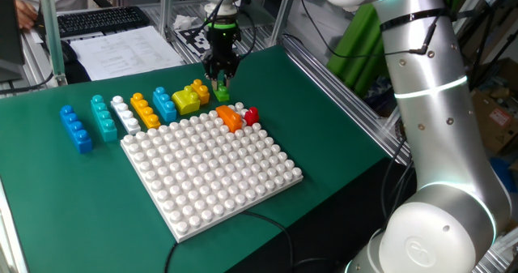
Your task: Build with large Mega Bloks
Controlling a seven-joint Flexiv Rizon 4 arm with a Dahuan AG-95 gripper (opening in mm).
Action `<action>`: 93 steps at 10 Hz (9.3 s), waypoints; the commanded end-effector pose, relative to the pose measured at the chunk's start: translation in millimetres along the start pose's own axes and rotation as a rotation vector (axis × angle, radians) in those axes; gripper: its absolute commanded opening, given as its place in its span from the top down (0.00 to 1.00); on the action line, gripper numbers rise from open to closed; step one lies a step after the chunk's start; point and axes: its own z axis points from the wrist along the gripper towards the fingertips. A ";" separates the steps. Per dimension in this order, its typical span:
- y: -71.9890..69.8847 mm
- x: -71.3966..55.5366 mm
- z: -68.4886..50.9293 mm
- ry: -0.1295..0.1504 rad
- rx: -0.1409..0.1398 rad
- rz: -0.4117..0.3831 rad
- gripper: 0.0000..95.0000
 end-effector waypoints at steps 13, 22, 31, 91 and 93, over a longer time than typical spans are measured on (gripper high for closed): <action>-78.0 -65.1 10.6 0.007 -0.008 -0.195 1.00; -78.0 -65.1 10.6 0.017 -0.088 -0.218 1.00; -42.7 -29.4 -12.7 0.103 -0.144 -0.015 1.00; 40.2 79.3 13.2 -0.053 -0.055 -0.183 1.00; 40.2 79.3 13.2 -0.055 -0.063 -0.180 1.00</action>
